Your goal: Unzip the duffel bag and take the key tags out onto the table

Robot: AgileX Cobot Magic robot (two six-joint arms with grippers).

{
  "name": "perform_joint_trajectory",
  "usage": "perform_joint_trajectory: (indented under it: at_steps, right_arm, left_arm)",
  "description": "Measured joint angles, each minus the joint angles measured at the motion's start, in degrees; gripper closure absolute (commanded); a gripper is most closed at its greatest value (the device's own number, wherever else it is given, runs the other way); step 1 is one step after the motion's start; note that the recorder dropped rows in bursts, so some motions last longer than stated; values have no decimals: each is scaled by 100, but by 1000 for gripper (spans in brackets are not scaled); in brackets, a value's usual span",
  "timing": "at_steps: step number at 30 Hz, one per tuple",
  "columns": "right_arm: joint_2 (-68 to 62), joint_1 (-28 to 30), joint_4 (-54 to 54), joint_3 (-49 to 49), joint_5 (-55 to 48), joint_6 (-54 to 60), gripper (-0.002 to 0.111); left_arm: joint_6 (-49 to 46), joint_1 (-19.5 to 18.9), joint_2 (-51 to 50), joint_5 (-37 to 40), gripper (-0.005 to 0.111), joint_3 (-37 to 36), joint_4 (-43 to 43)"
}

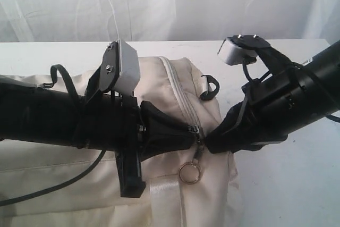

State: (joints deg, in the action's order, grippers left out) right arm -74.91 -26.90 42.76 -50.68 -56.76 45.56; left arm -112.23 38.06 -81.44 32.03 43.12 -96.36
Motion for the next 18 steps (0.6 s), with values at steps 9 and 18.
perform_joint_trajectory:
  at_steps: [9,18]
  right_arm:
    - [-2,0,-213,-8,-65,0,108]
    - [-27,0,-315,-8,-174,0,108]
  left_arm:
    - [11,0,-40,572,107,573,-57]
    - [485,4,50,-81,107,1132,-228]
